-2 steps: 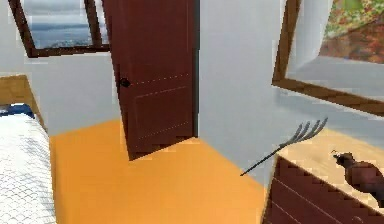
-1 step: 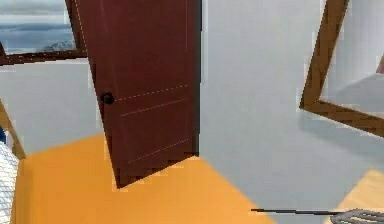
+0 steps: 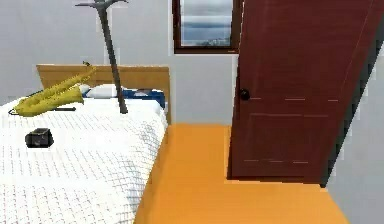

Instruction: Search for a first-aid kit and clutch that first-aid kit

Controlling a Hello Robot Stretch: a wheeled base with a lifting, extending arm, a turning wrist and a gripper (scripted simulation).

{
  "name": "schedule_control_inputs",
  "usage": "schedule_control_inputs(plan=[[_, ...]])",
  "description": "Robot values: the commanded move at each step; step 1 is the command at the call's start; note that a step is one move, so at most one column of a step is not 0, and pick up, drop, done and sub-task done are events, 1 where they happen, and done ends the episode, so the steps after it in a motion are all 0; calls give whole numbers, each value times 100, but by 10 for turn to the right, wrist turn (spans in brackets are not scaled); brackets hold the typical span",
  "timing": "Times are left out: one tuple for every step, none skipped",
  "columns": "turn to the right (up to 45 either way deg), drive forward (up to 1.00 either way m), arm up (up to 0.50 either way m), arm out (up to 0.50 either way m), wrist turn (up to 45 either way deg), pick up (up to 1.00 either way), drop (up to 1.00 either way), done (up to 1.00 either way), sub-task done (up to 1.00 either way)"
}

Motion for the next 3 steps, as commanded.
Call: schedule_control_inputs(plan=[[0, 100, 0, 0, 0, 0, 0, 0, 0], [0, 80, 0, 0, 0, 0, 0, 0, 0], [450, 0, 0, 0, 0, 0, 0, 0, 0]])
